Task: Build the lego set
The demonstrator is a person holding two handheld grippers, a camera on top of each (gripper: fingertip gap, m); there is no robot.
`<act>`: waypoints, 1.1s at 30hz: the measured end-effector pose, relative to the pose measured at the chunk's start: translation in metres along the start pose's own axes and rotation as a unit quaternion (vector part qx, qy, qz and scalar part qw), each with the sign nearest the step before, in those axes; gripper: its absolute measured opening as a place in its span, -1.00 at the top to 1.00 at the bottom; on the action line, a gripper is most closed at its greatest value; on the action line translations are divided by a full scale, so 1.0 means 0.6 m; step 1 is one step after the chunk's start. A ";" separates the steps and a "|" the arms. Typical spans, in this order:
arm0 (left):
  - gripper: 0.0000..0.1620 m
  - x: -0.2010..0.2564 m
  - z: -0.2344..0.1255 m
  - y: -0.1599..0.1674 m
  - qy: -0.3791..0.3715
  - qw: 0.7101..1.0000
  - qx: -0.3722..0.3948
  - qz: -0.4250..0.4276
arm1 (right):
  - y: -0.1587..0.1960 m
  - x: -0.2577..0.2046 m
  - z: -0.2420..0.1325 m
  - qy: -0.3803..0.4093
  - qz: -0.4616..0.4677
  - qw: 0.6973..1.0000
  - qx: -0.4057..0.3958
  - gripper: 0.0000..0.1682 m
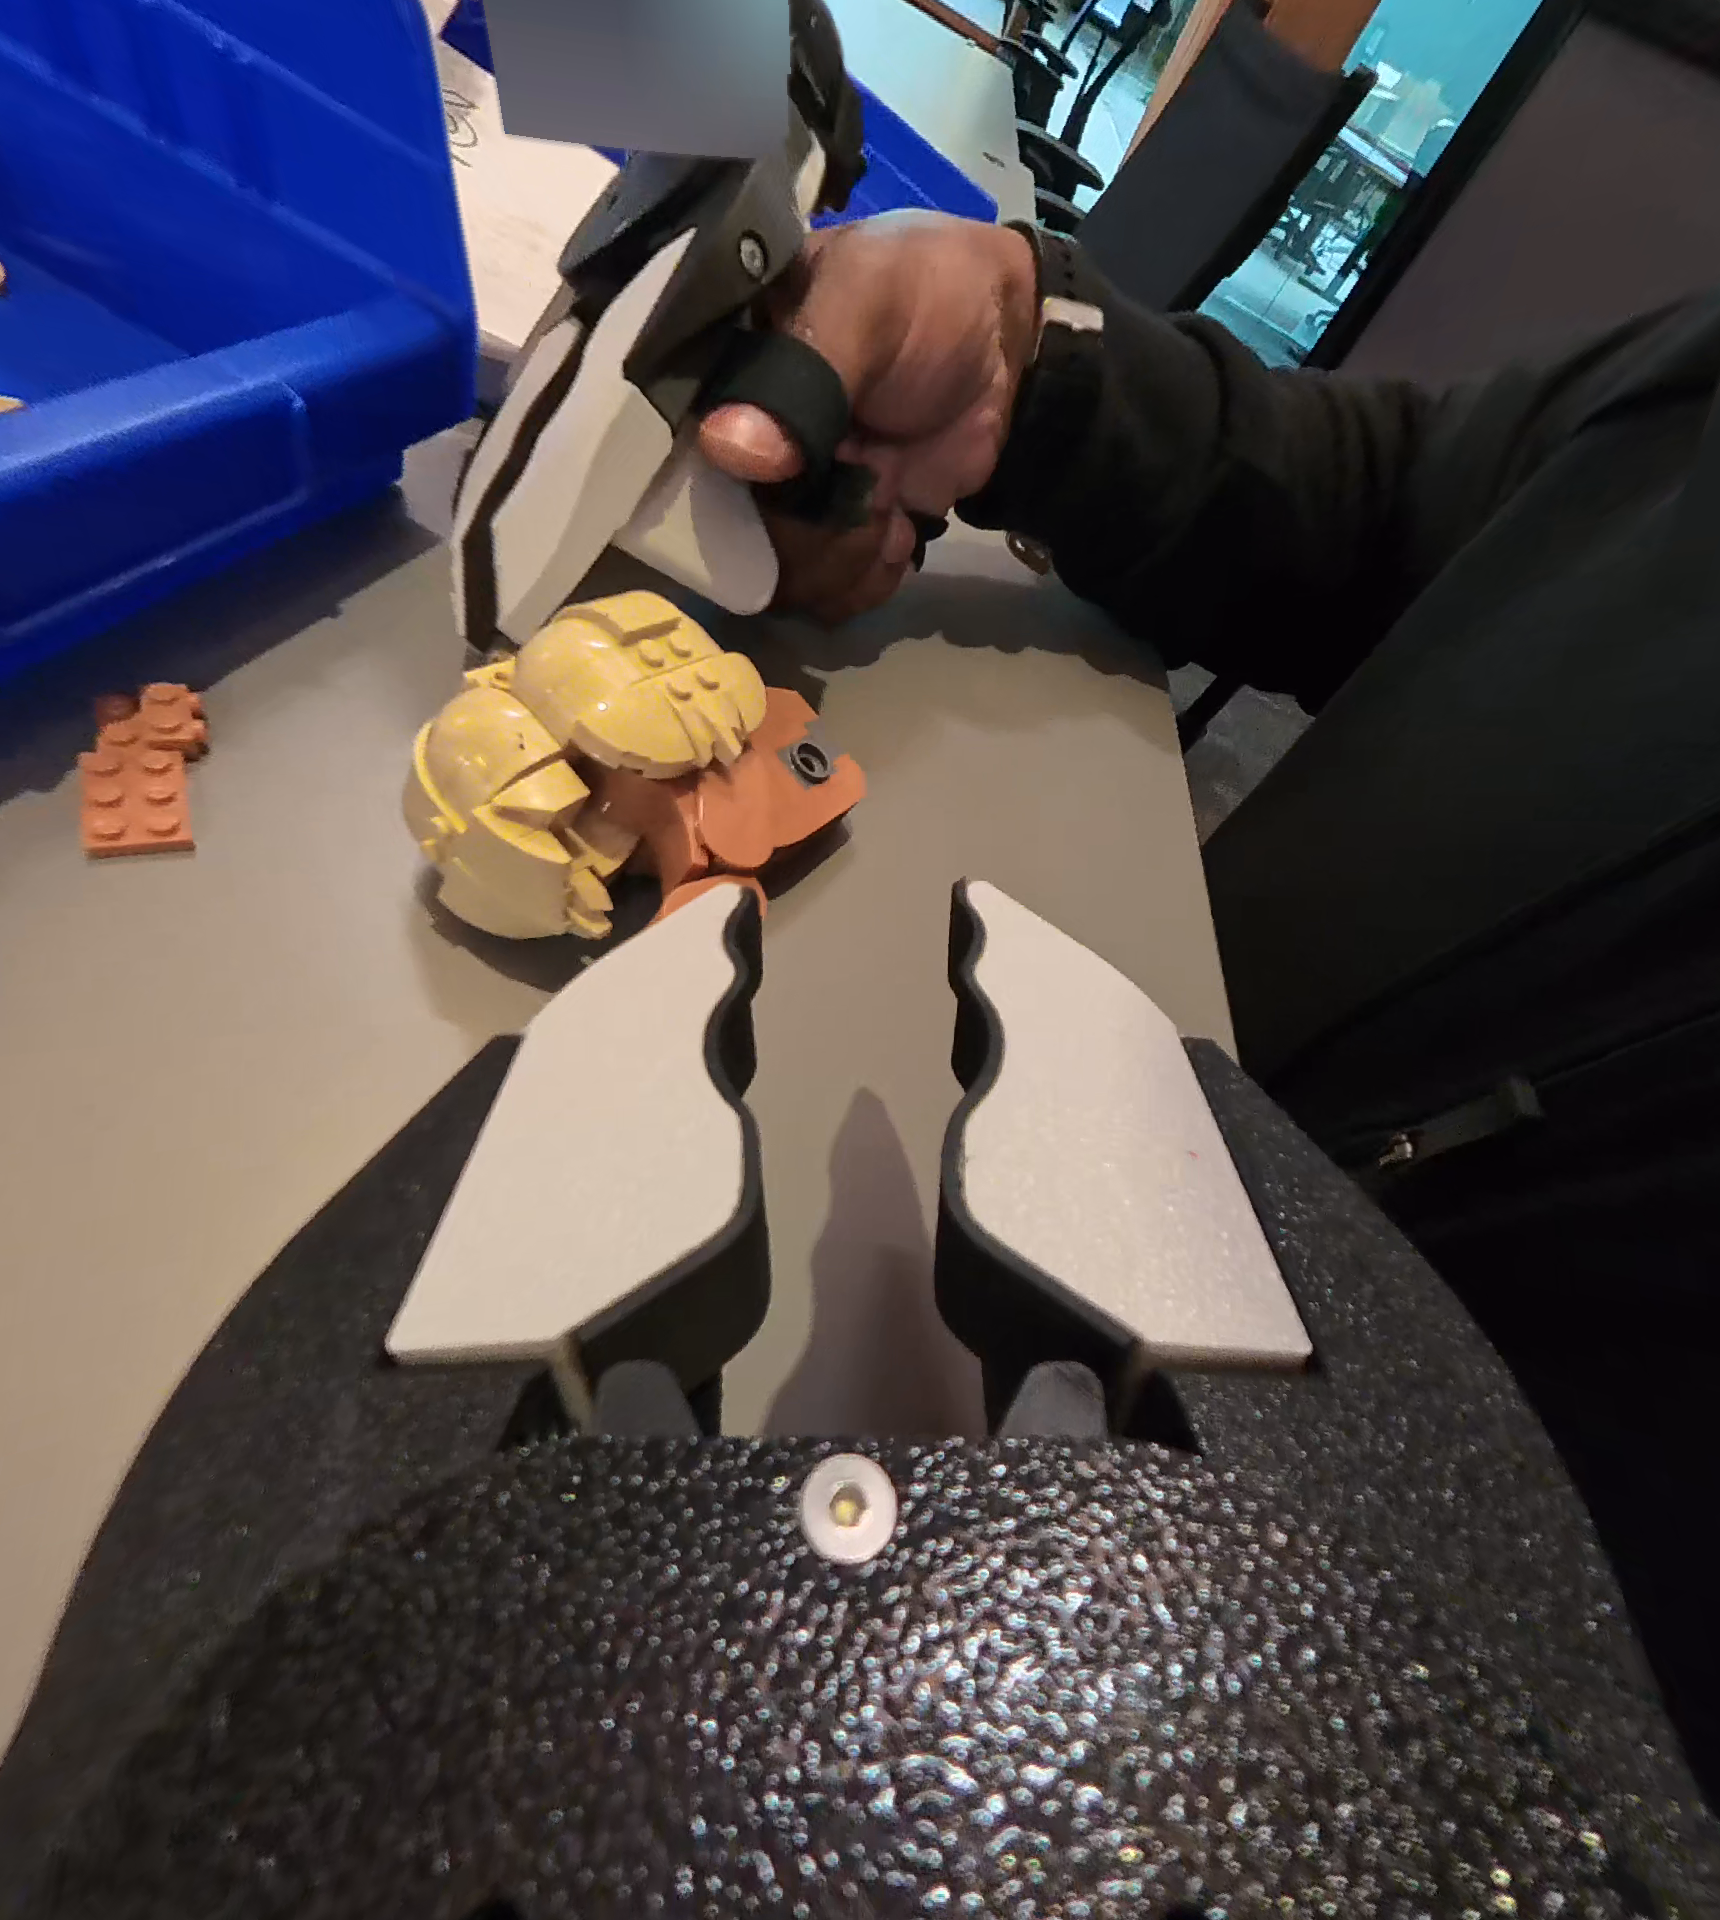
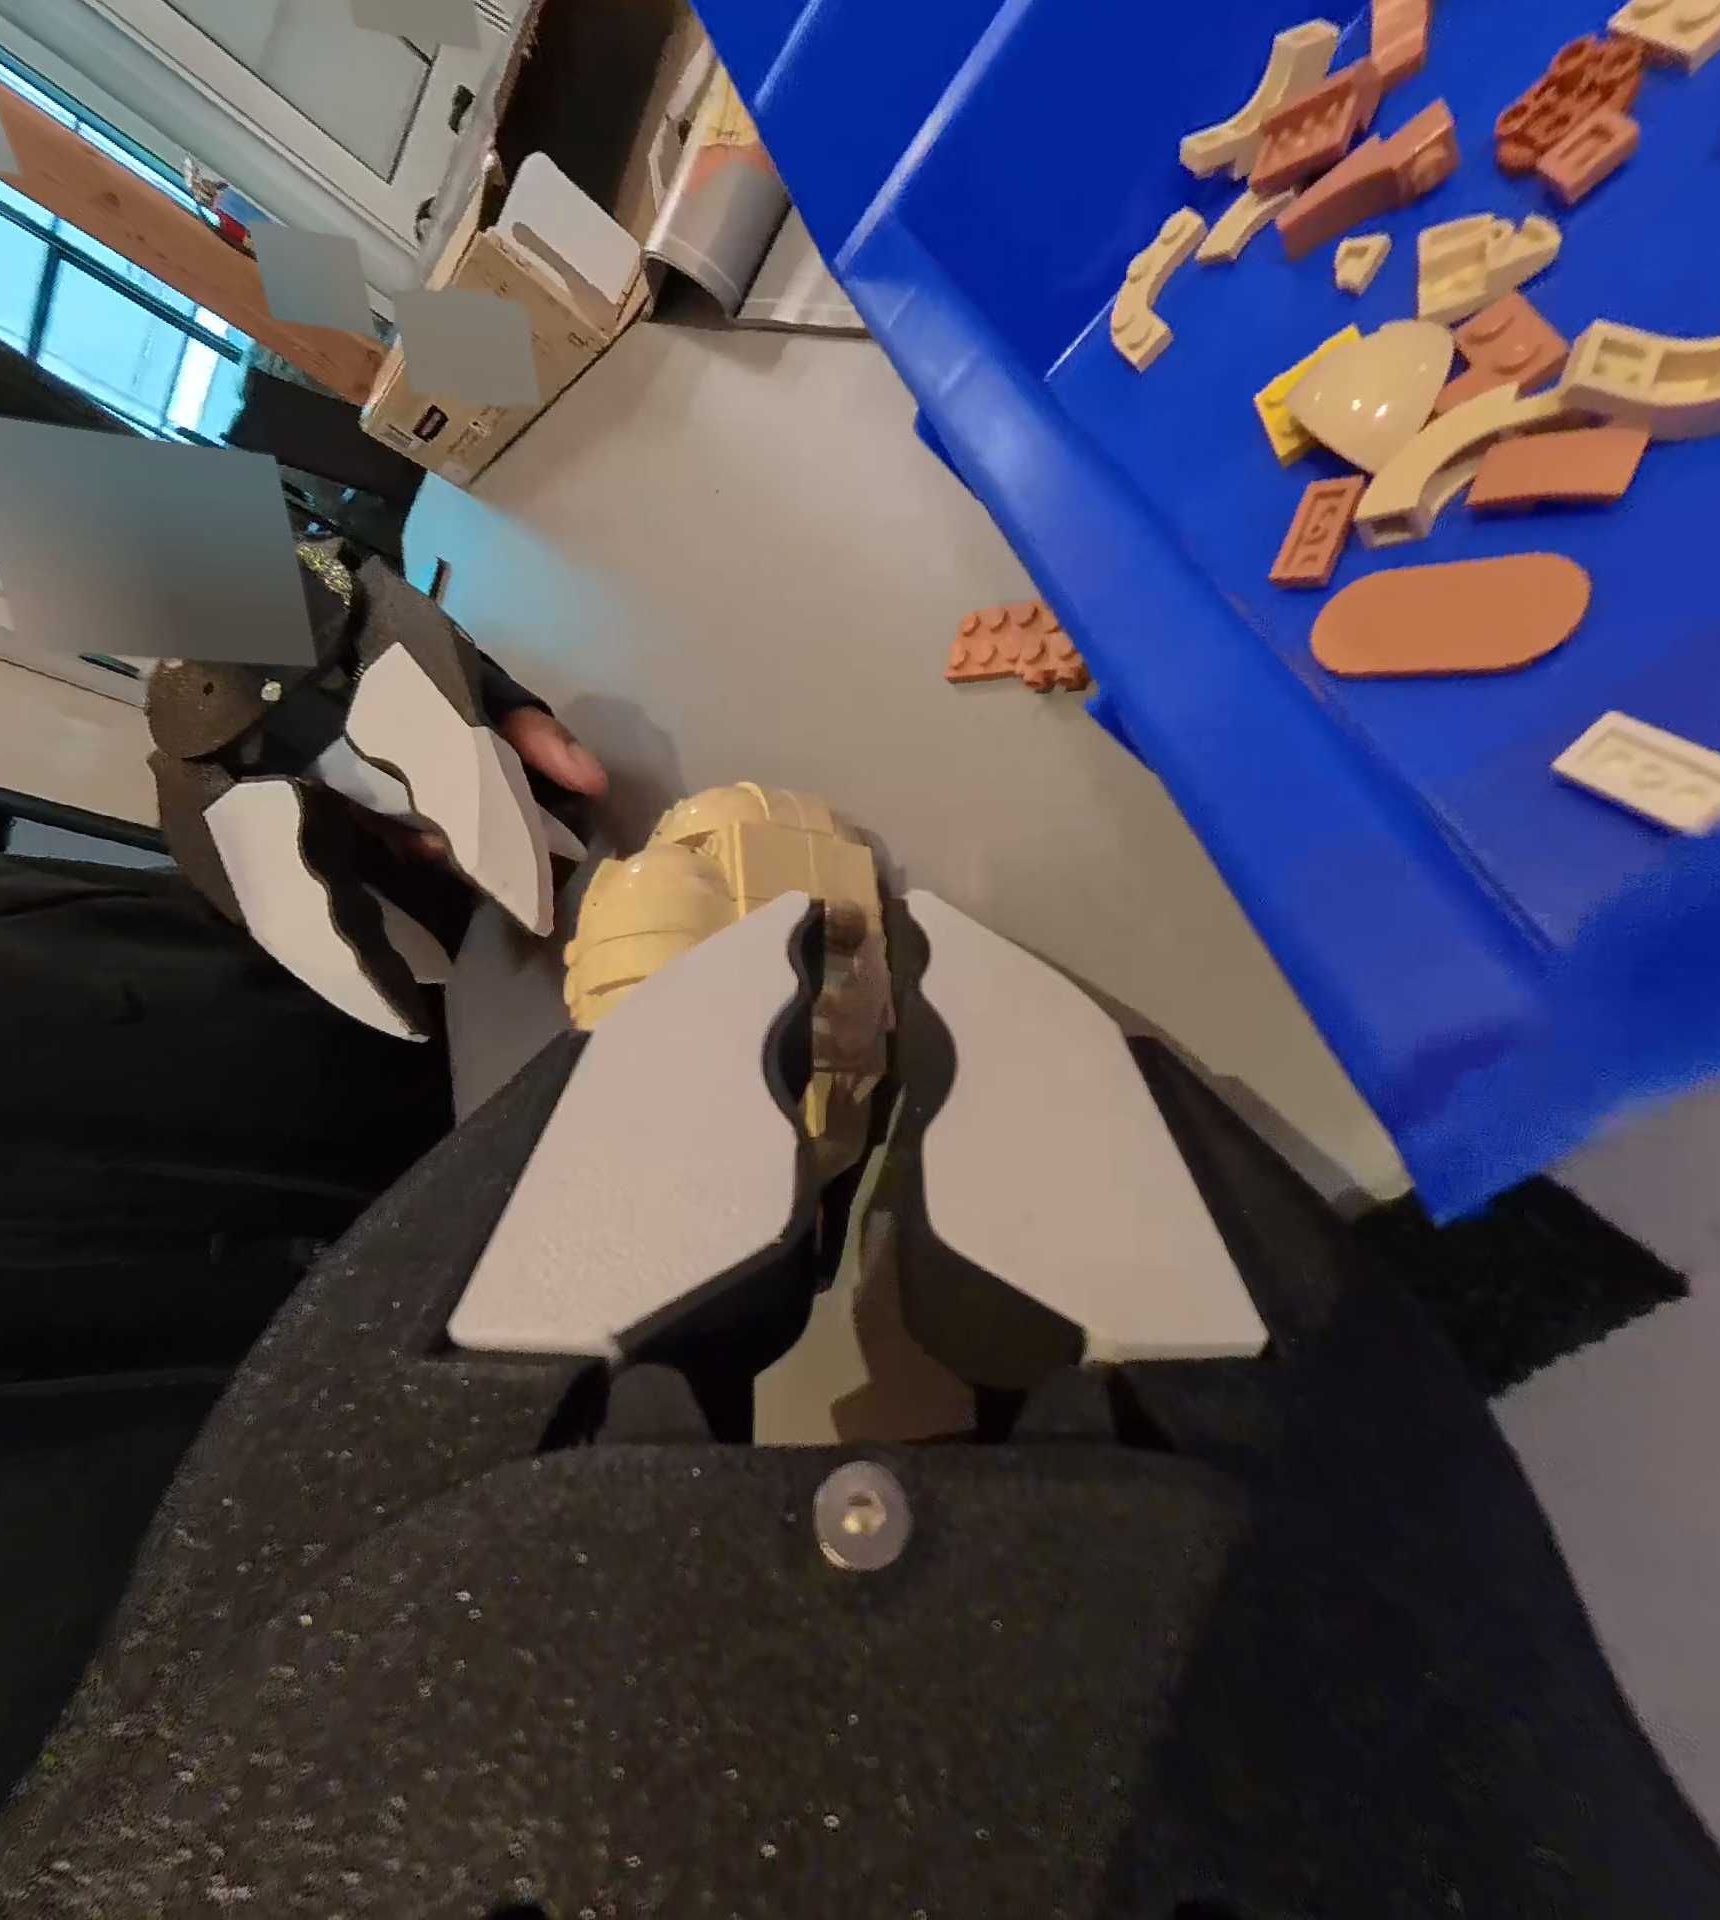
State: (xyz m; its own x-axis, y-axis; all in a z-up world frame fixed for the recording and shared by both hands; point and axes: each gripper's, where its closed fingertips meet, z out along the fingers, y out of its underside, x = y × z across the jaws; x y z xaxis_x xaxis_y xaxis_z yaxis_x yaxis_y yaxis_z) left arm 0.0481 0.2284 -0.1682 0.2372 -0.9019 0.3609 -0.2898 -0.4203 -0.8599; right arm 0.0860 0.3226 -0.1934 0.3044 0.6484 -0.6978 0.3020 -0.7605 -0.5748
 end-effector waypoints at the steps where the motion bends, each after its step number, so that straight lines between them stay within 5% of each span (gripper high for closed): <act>1: 0.58 0.001 0.000 0.000 0.002 1.000 0.001 0.000 | -0.001 0.000 0.000 -0.007 0.008 1.000 -0.001 0.86; 33: 0.59 0.003 -0.005 -0.005 0.006 1.000 0.017 -0.004 | 0.010 -0.018 0.029 -0.032 -0.004 0.998 -0.055 0.88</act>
State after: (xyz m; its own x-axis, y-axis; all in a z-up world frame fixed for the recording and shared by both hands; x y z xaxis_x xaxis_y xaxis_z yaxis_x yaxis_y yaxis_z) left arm 0.0465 0.2281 -0.1638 0.2292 -0.8995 0.3721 -0.2561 -0.4245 -0.8684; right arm 0.0688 0.3103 -0.1965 0.2435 0.6484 -0.7213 0.4022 -0.7442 -0.5333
